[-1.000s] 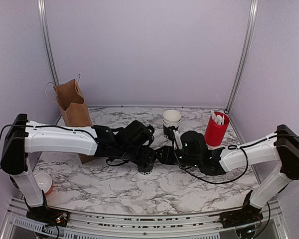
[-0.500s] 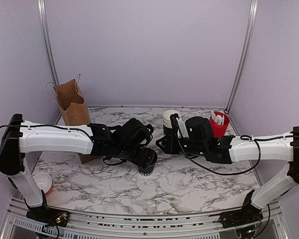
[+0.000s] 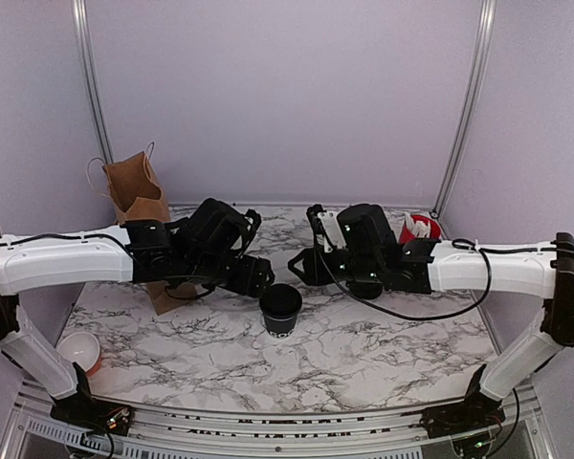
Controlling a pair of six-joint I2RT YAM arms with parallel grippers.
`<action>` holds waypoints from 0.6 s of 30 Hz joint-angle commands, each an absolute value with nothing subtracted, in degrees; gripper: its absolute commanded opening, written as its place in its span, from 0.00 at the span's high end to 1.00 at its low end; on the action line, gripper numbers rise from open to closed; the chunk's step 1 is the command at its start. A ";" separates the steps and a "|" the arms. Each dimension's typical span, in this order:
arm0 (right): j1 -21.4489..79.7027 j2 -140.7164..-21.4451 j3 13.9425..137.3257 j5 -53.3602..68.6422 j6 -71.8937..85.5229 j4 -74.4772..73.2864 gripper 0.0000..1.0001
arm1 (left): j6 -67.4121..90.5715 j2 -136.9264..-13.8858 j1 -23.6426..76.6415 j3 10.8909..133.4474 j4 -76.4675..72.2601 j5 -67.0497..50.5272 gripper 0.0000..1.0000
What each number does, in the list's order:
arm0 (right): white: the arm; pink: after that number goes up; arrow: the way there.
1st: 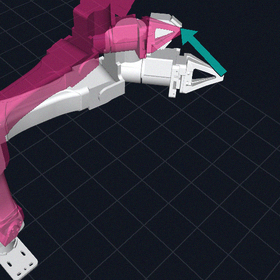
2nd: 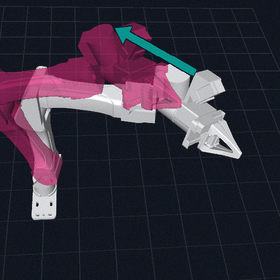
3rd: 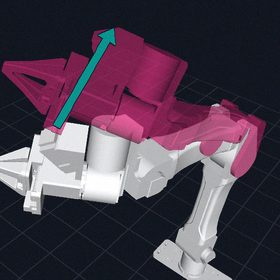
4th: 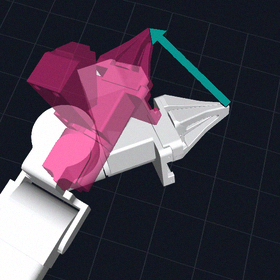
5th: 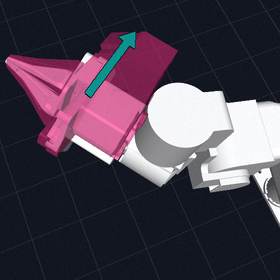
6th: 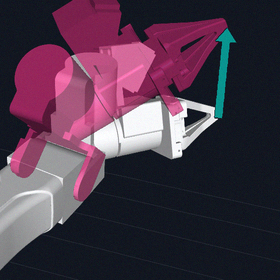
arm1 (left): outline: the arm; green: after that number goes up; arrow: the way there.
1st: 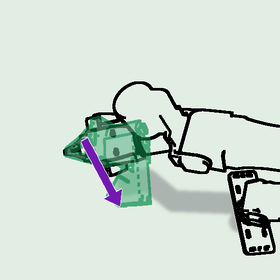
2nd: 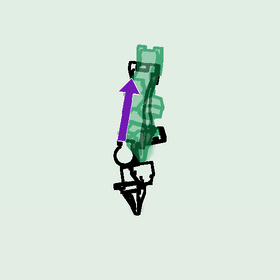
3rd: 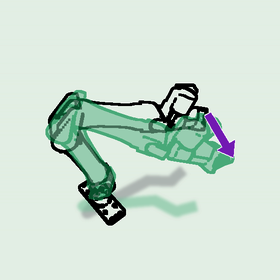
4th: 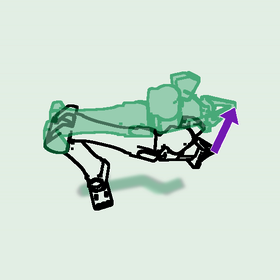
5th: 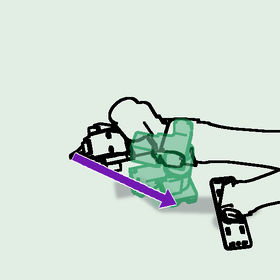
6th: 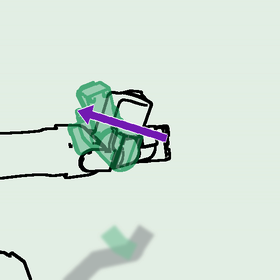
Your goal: Pack the takeout coffee
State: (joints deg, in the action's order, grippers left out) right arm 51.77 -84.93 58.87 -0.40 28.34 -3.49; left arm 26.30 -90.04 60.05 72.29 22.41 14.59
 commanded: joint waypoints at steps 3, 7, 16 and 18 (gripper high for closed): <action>54.31 -93.60 63.96 -3.01 25.09 -11.03 0.60 | 30.79 -81.85 55.61 69.04 17.39 5.27 0.33; 54.60 -95.87 63.76 -3.70 25.90 -11.95 0.60 | 32.13 -81.18 54.39 65.97 14.22 2.62 0.57; 55.38 -97.37 64.72 -4.09 25.54 -13.51 0.60 | 32.42 -81.20 53.61 62.09 8.88 0.20 0.82; 55.35 -97.40 64.77 -4.11 25.50 -13.75 0.60 | 31.55 -80.77 53.66 62.65 8.71 0.17 0.84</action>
